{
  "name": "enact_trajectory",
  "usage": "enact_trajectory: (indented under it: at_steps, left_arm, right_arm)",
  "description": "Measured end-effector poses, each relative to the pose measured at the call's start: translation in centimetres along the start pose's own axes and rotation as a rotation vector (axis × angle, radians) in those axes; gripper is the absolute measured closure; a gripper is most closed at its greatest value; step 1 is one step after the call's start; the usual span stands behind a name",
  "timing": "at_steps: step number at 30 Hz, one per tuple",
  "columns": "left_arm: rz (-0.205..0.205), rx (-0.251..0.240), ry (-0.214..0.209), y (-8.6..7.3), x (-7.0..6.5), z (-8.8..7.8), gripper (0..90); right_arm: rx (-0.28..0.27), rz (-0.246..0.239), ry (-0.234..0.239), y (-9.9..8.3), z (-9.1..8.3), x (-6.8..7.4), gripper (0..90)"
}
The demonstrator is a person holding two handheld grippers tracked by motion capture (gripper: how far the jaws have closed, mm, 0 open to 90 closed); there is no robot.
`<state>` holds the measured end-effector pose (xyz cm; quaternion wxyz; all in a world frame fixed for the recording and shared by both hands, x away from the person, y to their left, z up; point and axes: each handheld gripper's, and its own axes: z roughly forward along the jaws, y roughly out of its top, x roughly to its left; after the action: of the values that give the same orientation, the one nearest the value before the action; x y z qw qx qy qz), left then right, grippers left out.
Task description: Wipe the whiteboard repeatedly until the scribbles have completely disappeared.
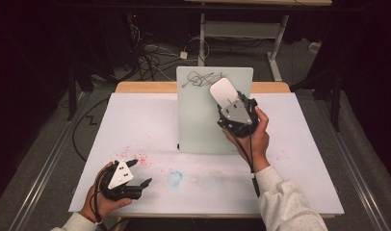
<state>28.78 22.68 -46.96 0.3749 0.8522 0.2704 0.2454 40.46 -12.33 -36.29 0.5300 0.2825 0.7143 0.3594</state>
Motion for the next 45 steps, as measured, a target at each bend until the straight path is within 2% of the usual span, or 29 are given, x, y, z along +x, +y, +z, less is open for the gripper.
enact_trajectory:
  at_steps: [4, 6, 11, 14, 16, 19, 28, 31, 35, 37, 40, 42, 45]
  left_arm:
    - [-0.003, -0.003, 0.000, 0.0, 0.0, 0.0, 21.3]
    - [-0.005, -0.002, -0.001, -0.1, -0.1, 0.0, 21.3]
    - [-0.007, -0.003, 0.001, -0.1, -0.1, -0.2, 21.3]
    - [-0.010, -0.003, 0.002, -0.2, 0.0, -0.2, 21.3]
    - [-0.009, -0.001, 0.001, -0.2, 0.0, -0.2, 21.4]
    - [-0.008, -0.004, 0.001, -0.2, 0.0, -0.2, 21.3]
    - [-0.001, -0.006, -0.009, 0.0, -0.1, 0.0, 21.3]
    - [0.000, -0.007, -0.011, 0.0, -0.1, 0.0, 21.4]
    - [-0.003, -0.011, -0.009, 0.0, -0.1, -0.1, 21.3]
    - [-0.004, -0.010, -0.007, -0.1, -0.1, -0.1, 21.3]
    - [-0.005, -0.010, -0.008, -0.1, -0.1, -0.2, 21.4]
    - [-0.008, -0.011, -0.007, -0.1, -0.1, -0.3, 21.3]
    - [-0.011, -0.011, -0.009, -0.1, 0.0, -0.4, 21.3]
  right_arm:
    - [0.002, -0.009, 0.013, 0.1, 0.0, -0.2, 30.8]
    - [0.005, -0.015, -0.022, 0.2, 0.0, -0.7, 30.8]
    - [0.001, 0.055, -0.085, 0.9, 0.1, -2.9, 30.8]
    - [-0.001, 0.098, -0.108, 1.2, 0.1, -4.1, 30.8]
    - [-0.001, 0.118, -0.106, 1.4, 0.2, -4.3, 30.8]
    - [-0.001, 0.100, -0.097, 1.8, 0.3, -3.5, 30.8]
    - [0.008, -0.036, -0.026, 1.7, 0.7, 1.8, 30.8]
    - [0.011, -0.065, -0.015, 1.4, 0.7, 2.7, 30.8]
    - [0.015, -0.058, 0.008, 1.6, 0.6, 2.4, 30.8]
    - [0.013, -0.065, -0.016, 1.8, 0.6, 2.0, 30.8]
    - [0.005, -0.020, -0.033, 2.5, 0.8, 0.6, 30.8]
    - [0.004, 0.004, -0.070, 3.0, 0.9, -0.2, 30.8]
    - [-0.003, 0.039, -0.077, 3.6, 1.0, -1.0, 30.8]
